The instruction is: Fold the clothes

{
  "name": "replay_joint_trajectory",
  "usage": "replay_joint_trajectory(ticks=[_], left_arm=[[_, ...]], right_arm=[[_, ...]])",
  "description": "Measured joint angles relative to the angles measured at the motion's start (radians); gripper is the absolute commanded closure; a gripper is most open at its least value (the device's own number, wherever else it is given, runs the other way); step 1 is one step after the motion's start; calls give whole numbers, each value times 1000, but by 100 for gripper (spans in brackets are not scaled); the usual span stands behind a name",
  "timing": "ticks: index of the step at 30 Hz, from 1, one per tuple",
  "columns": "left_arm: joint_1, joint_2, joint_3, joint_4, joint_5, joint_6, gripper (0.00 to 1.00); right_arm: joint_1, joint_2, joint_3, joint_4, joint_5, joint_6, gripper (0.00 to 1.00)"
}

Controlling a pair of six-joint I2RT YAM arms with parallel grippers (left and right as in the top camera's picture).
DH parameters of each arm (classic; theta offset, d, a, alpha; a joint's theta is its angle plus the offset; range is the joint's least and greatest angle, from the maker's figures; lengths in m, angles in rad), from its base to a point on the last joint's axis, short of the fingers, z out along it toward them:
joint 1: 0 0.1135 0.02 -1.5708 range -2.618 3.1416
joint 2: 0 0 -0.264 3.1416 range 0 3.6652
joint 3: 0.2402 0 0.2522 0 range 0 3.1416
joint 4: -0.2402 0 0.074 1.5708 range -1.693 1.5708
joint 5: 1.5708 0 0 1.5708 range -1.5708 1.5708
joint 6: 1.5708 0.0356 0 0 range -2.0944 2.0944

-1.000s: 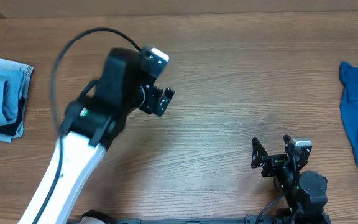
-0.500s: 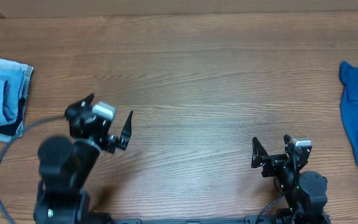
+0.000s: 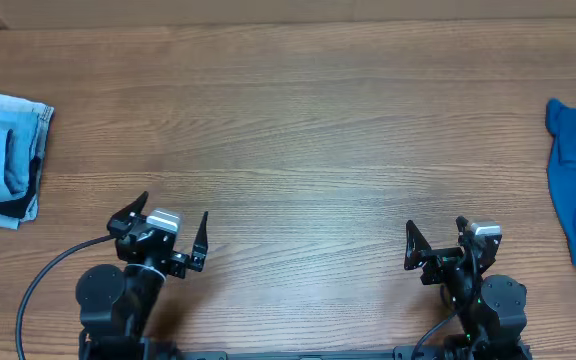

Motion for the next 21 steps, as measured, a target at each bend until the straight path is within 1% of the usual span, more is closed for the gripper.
replay_joint_trajectory(ticks=[6,11,17,21], left_arm=[[0,-3,-74,76,3,-31,0],[0,-11,-125,86,3,-47,0],[0,-179,-211,90,3,-50,0],[0,-212,-270,89,3,-73,0]], right_arm=[[0,0,0,0,0,1,0],[0,0,0,0,0,1,0],[0,0,0,0,0,0,0],[0,0,0,0,0,1,0]])
